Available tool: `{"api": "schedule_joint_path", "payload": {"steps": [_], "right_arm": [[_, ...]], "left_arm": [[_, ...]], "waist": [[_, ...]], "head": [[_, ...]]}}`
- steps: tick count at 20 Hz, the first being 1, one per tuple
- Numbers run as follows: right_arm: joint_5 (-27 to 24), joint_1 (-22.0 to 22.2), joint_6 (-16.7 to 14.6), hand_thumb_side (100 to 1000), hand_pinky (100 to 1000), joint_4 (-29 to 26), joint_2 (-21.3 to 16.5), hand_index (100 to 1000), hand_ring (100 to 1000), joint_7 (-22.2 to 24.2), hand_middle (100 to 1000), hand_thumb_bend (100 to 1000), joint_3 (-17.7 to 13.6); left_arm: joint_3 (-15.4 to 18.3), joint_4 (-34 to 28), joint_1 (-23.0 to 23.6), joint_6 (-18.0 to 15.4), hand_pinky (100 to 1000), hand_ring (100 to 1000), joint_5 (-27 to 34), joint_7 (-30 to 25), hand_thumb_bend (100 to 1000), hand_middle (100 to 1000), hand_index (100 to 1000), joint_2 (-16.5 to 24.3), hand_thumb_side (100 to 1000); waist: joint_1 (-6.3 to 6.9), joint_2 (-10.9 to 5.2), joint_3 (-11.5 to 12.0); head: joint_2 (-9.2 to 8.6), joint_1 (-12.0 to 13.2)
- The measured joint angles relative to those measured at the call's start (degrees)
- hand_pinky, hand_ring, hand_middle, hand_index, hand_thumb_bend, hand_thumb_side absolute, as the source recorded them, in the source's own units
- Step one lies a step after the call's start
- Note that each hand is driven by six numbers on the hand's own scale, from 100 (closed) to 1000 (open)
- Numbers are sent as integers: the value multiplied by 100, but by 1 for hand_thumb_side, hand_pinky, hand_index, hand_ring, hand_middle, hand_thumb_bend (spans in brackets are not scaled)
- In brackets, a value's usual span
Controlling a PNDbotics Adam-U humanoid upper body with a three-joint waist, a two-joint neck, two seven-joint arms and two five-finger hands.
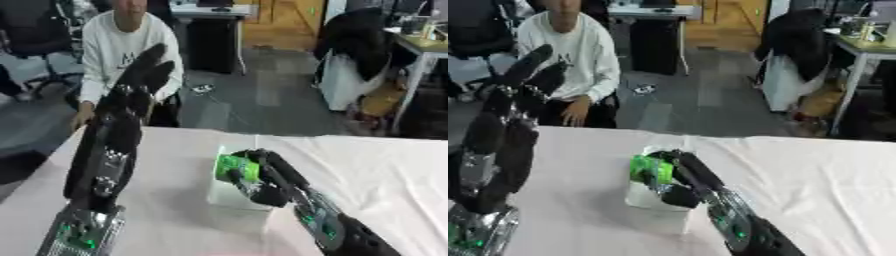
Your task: Pick up objects on the table and place them in the box.
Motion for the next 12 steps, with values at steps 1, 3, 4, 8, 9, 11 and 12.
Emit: {"api": "schedule_joint_path", "payload": {"steps": [1,3,4,8,9,11,12], "right_arm": [[72,-25,-28,864,100,97,29,336,100,-31,100,100,-37],[232,-98,-90,869,100,299,48,336,100,-96,100,100,-116],[318,-143,-124,871,100,399,48,336,100,-133,100,100,-160],[691,-239,-240,874,100,748,52,337,100,-328,100,100,-333],[785,-242,-261,874,100,826,51,338,100,-383,100,100,-374],[965,-266,-304,889,100,960,52,352,100,-493,100,100,-444],[1064,-273,-332,913,100,1010,52,414,100,-562,120,100,-475]], "left_arm": [[-14,0,-24,-5,974,940,4,-5,378,1000,985,-11,965],[-26,0,-59,-17,974,940,17,-15,379,1000,985,-51,964],[-29,0,-82,-25,974,940,30,-22,379,1000,985,-64,964],[-56,0,-102,-46,974,940,60,-44,380,1000,985,-114,963],[-57,0,-106,-53,974,940,63,-52,380,1000,985,-135,964],[-59,0,-125,-56,974,940,82,-59,380,1000,985,-148,963],[-60,0,-134,-57,974,940,91,-65,380,1000,985,-148,963]], "waist": [[0,2,21],[-1,30,63],[-3,43,85],[-33,68,135],[-35,69,145],[-35,83,158],[-36,89,159]], "head": [[-18,-1],[-66,-4],[-95,-4],[-165,-27],[-167,-35],[-174,-44],[-188,-44]]}}
